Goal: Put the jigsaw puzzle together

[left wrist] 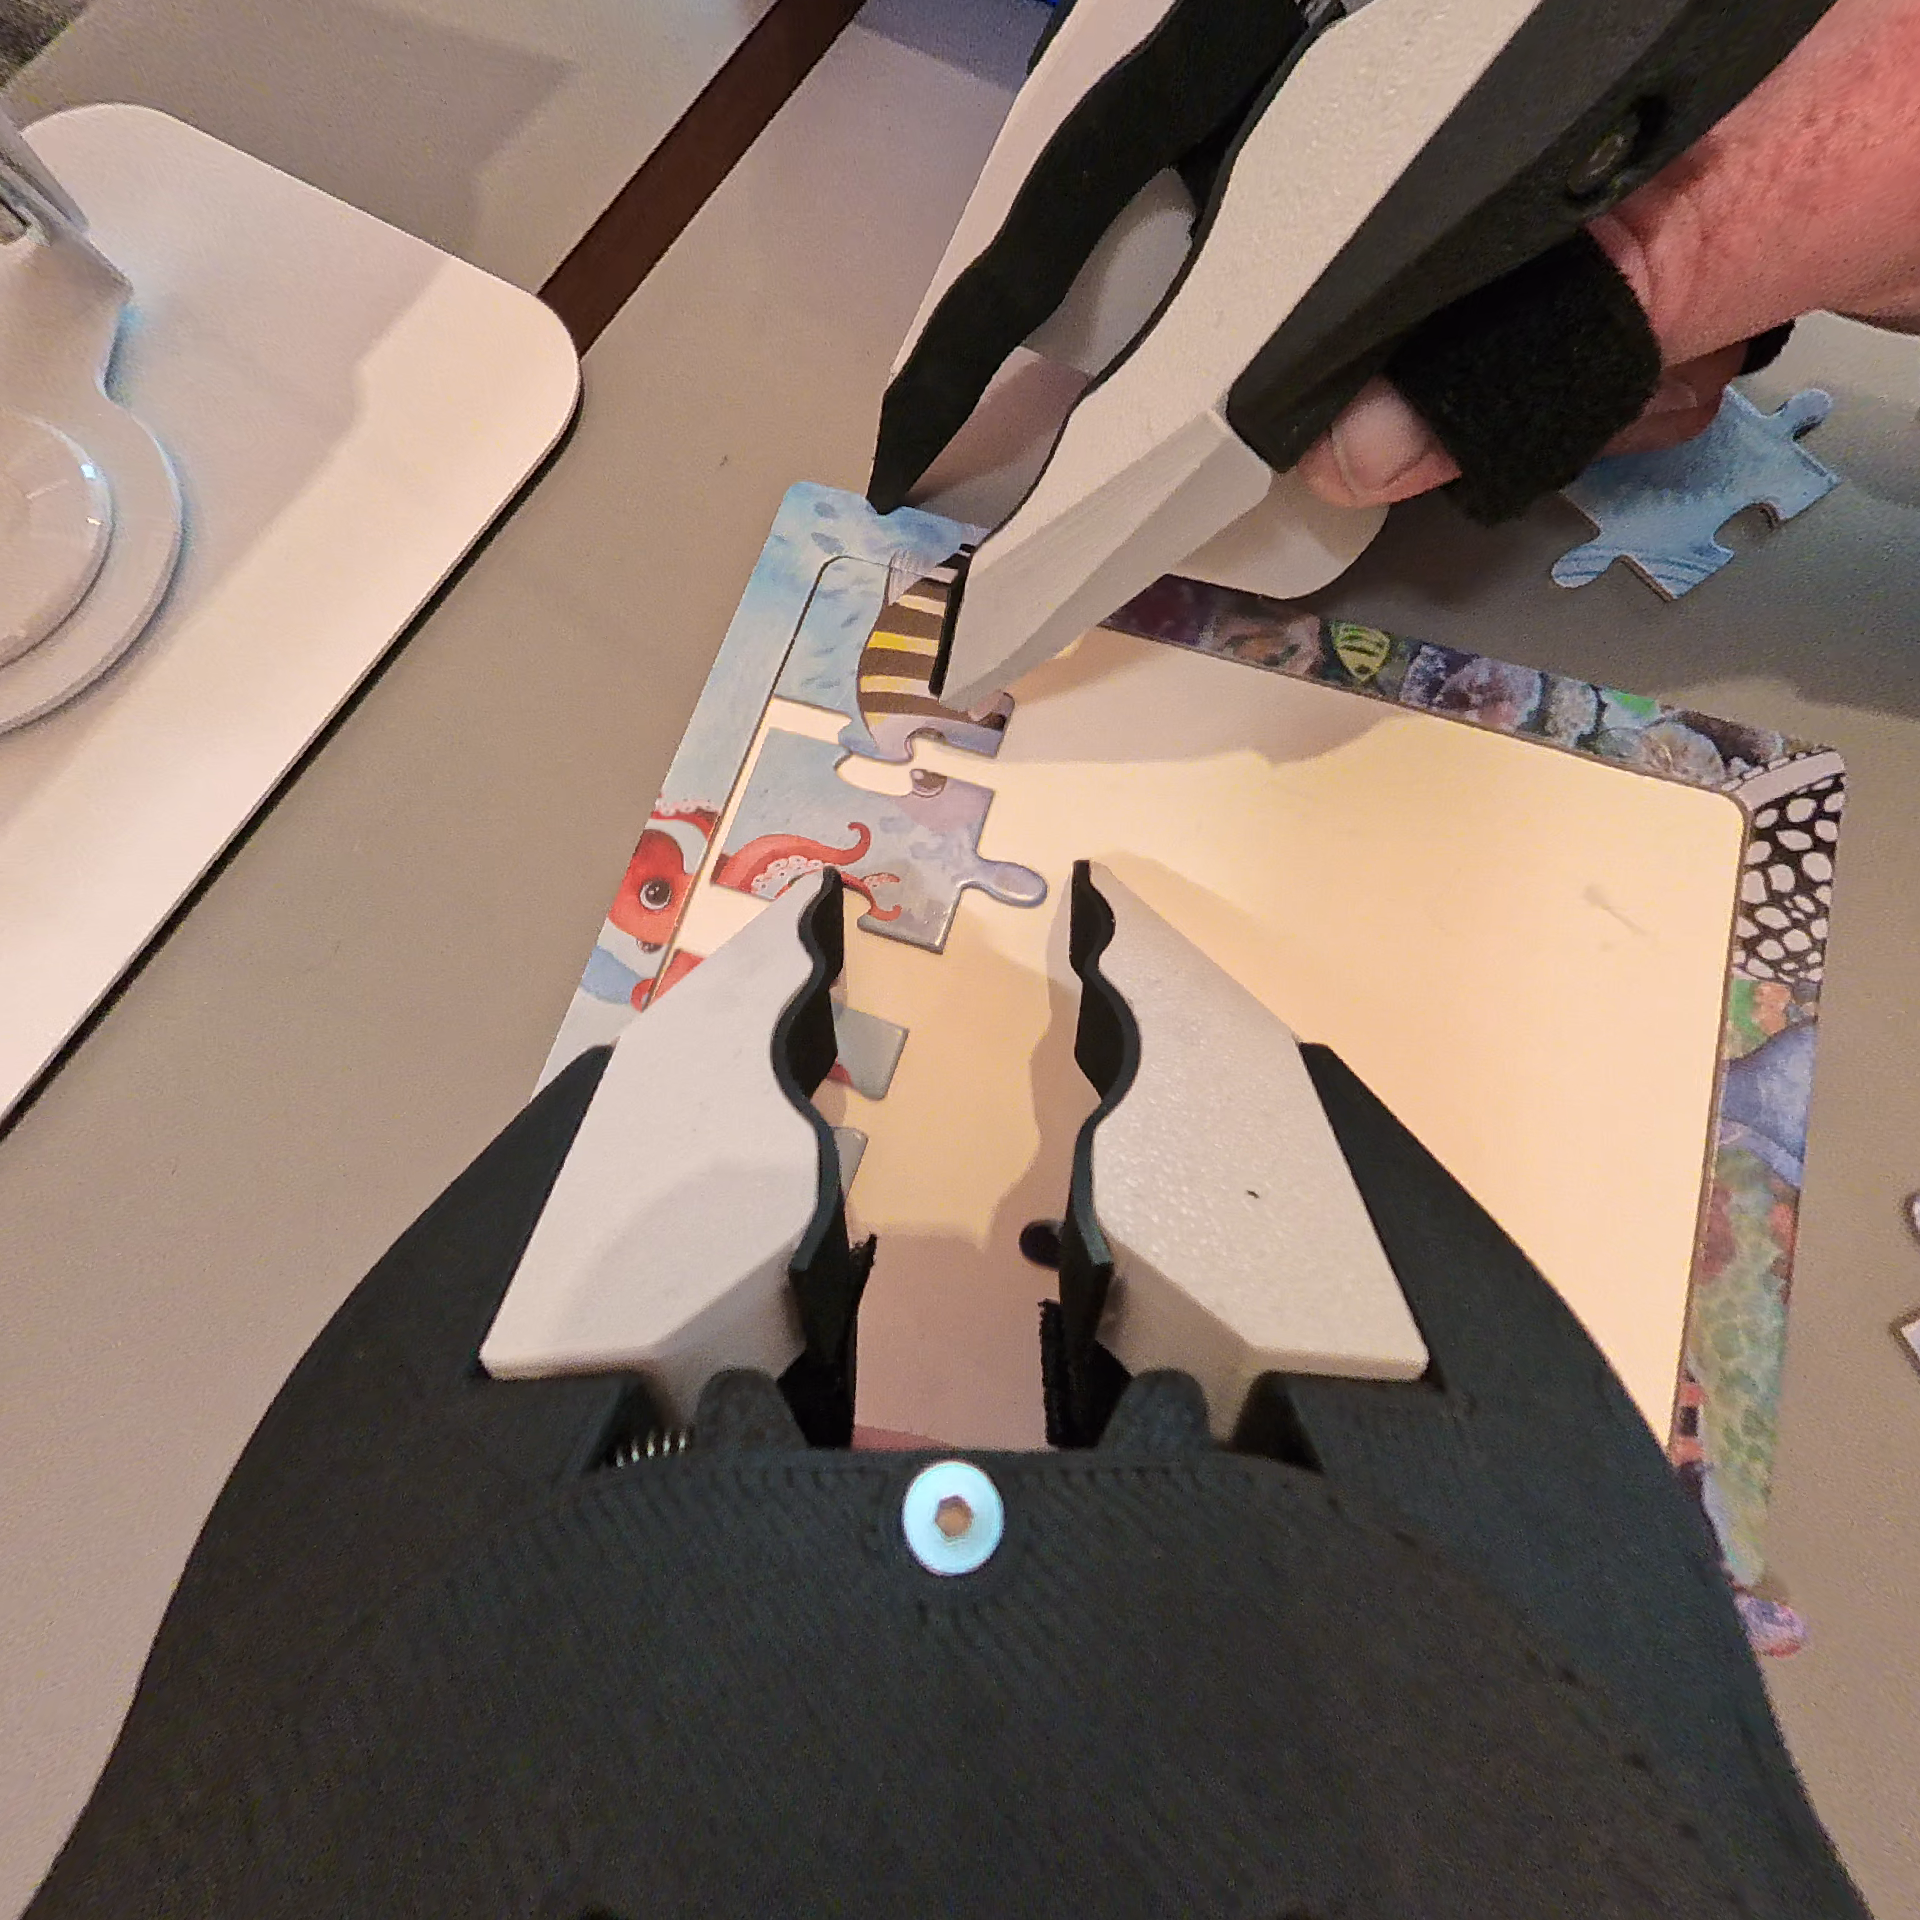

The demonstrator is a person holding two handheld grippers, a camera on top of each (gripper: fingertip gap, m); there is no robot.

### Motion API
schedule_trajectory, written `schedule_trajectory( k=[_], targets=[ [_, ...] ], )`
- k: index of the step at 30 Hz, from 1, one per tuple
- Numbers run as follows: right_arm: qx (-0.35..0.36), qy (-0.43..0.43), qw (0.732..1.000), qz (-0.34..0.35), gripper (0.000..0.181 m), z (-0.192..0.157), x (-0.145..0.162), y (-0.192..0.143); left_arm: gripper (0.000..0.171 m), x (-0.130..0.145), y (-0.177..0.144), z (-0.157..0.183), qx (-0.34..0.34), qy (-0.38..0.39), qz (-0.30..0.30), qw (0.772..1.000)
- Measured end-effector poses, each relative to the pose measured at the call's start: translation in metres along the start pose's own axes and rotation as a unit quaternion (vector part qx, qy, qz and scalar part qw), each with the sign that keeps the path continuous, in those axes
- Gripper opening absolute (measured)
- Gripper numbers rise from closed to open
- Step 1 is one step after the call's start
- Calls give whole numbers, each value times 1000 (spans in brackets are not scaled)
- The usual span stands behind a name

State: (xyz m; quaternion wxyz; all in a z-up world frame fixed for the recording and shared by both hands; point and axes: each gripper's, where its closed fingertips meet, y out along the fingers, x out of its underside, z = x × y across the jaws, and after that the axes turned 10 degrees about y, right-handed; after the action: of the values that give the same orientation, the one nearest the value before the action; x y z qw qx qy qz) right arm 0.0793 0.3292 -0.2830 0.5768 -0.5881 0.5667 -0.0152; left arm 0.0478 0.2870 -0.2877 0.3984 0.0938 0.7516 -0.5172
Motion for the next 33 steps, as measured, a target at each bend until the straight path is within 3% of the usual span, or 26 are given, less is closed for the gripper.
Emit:
schedule_trajectory(
  k=[5,7,12,19,23,27,33],
  targets=[
    [-12,-4,1000,-4,47,-1,2,-2,42,1,-2,2,0,-3,-7,1000],
    [-18,0,1000,-1,47,-2,2,-2,51,1,-3,7,11,-7,-6,1000],
    [-33,-17,999,-12,43,-11,5,0,55,8,-11,14,17,-9,-26,999],
    [-71,-35,996,-30,41,-34,9,6,52,26,-36,26,63,-24,-53,996],
    [-35,-62,997,-41,52,-37,5,3,51,31,-51,6,40,-22,-42,998],
    [-31,-122,990,-61,44,-66,3,-6,49,32,-56,-9,9,2,-27,1000],
    [-2,-162,976,-147,40,-87,29,1,46,35,-45,-7,11,16,-26,999]
  ],
)
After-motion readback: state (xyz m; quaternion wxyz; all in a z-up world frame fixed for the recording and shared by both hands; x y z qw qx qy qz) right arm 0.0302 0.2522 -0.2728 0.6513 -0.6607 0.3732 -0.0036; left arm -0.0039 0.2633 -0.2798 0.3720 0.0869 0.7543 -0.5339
